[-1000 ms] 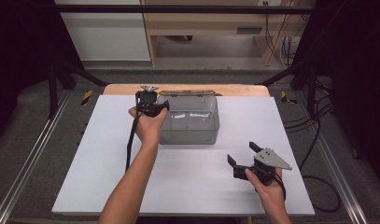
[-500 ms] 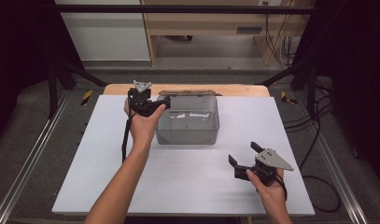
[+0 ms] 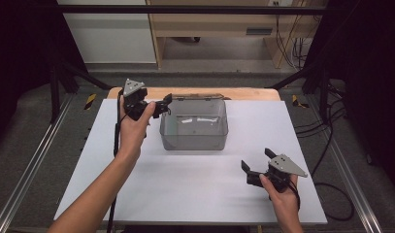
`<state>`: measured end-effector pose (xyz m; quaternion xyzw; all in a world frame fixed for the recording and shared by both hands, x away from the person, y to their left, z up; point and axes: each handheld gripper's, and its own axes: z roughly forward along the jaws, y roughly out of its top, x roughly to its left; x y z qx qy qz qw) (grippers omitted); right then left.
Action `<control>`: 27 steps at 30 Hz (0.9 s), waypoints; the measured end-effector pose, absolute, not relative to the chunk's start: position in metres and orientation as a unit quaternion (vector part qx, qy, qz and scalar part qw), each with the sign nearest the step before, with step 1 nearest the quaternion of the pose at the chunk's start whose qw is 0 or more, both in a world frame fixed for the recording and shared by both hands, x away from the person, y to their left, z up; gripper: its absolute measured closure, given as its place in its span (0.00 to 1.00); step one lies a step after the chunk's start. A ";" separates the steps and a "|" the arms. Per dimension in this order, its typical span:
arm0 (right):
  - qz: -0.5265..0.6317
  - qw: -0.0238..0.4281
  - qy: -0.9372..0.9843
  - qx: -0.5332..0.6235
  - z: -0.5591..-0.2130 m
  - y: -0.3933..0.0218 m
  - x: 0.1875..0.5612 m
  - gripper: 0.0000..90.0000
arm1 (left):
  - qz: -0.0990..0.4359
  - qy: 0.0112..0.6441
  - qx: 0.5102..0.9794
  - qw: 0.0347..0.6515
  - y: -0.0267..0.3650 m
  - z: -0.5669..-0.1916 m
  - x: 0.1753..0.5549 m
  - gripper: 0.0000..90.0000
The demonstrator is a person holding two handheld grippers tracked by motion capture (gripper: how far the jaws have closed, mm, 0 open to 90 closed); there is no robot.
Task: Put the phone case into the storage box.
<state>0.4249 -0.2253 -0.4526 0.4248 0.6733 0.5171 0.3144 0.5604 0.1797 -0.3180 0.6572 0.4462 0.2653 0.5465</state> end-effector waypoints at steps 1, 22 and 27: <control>0.519 0.313 0.671 0.428 -0.452 -0.225 0.425 0.04 | 0.263 0.443 0.657 0.550 0.182 -0.316 0.558 0.04; 0.532 0.333 0.656 0.420 -0.452 -0.226 0.421 0.04 | 0.306 0.389 0.662 0.563 0.259 -0.351 0.474 0.03; 0.531 0.331 0.657 0.421 -0.453 -0.227 0.422 0.05 | 0.317 0.386 0.657 0.564 0.277 -0.365 0.461 0.03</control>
